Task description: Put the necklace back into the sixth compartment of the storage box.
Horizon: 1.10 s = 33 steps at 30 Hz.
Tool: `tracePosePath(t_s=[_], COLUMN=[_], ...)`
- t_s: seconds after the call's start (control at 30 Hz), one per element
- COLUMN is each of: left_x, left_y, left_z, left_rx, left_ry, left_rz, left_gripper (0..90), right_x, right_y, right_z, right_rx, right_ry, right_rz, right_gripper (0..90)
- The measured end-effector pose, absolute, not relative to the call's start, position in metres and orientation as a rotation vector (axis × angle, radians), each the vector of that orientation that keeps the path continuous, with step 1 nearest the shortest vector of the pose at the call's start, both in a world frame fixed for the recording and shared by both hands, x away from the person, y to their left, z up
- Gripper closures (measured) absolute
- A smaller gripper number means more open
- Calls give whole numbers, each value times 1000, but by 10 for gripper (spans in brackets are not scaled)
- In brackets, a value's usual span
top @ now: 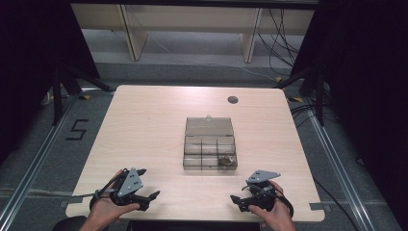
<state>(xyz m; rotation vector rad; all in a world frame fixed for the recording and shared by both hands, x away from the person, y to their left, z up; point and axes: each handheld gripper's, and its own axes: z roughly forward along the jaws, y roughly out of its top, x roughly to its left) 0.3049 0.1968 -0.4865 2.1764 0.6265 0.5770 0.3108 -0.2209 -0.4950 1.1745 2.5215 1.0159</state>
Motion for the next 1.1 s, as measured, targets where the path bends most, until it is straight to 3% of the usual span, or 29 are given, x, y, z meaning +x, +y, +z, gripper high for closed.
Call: tracePosePath(t_s=[1.1], left_x=[303], left_y=[195], left_z=[-487], left_rx=[2177], left_ry=[636], left_rz=[566], left_gripper=[151], right_x=[307], right_y=[-224], right_z=[-497], right_rx=[1178], right_ry=[2507], right_rz=[1016], right_gripper=[165])
